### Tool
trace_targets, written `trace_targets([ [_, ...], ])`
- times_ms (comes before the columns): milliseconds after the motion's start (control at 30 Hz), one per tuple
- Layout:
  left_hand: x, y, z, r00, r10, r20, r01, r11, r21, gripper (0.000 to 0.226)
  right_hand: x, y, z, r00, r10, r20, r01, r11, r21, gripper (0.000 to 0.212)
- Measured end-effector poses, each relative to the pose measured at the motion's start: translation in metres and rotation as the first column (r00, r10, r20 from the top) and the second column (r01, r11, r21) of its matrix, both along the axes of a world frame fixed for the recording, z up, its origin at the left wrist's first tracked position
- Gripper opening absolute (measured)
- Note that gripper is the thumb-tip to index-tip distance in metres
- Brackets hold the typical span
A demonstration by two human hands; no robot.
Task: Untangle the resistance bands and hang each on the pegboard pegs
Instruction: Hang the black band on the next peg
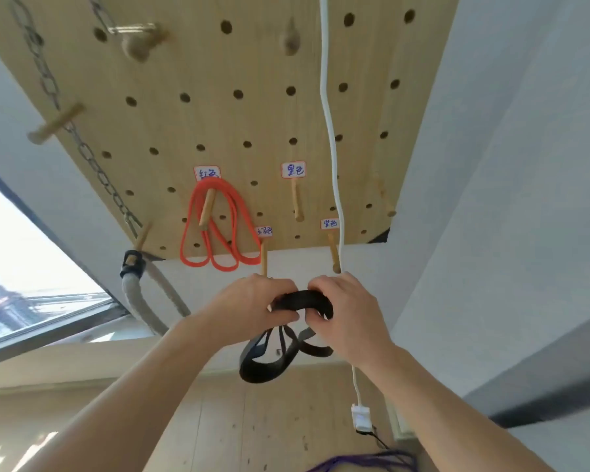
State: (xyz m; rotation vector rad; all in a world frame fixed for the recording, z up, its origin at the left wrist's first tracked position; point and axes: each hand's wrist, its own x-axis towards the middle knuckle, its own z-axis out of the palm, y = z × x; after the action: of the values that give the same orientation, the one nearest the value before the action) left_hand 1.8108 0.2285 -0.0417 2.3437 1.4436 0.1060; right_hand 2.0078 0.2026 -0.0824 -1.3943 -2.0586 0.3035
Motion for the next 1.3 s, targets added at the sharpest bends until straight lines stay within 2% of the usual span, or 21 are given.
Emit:
trace_targets([
  [133,0.005,0.003,0.036,0.997,0.006,0.076,-0.007,1.000,0.017,0.010,0.013,0.011,0.041,0.997,0.077,0.013,-0.076,0.995,-0.072,0.020],
  [367,0.002,0.028,0.071,0.984,-0.004,0.180,0.006,1.000,-0.008,0.007,0.028,0.036,0.088,0.963,0.143,-0.227,-0.220,0.906,-0.362,0.016],
  [500,-0.005,0.052,0.080,0.975,-0.023,0.222,0.031,0.999,-0.033,0.007,0.025,0.057,0.092,0.959,0.102,-0.266,-0.219,0.862,-0.457,0.013],
  [633,-0.016,0.077,0.084,0.966,-0.034,0.256,0.053,0.996,-0.068,0.010,0.019,0.075,0.093,0.919,0.025,-0.394,-0.237,0.833,-0.500,0.017],
  [800,-0.027,0.105,0.090,0.961,-0.068,0.269,0.092,0.993,-0.077,0.019,0.012,0.090,0.099,0.836,-0.018,-0.549,-0.288,0.837,-0.465,0.022],
  [900,-0.031,0.115,0.089,0.958,-0.070,0.279,0.091,0.994,-0.063,0.019,-0.002,0.091,0.091,0.813,-0.095,-0.575,-0.185,0.894,-0.409,0.025],
  [1033,-0.036,0.127,0.079,0.957,-0.085,0.276,0.091,0.996,-0.011,0.021,-0.023,0.088,0.072,0.792,-0.144,-0.593,-0.044,0.956,-0.291,0.017],
  [1300,-0.035,0.139,0.068,0.952,-0.141,0.271,0.129,0.990,0.060,0.017,-0.038,0.088,0.054,0.734,-0.206,-0.647,0.082,0.973,-0.217,0.016],
])
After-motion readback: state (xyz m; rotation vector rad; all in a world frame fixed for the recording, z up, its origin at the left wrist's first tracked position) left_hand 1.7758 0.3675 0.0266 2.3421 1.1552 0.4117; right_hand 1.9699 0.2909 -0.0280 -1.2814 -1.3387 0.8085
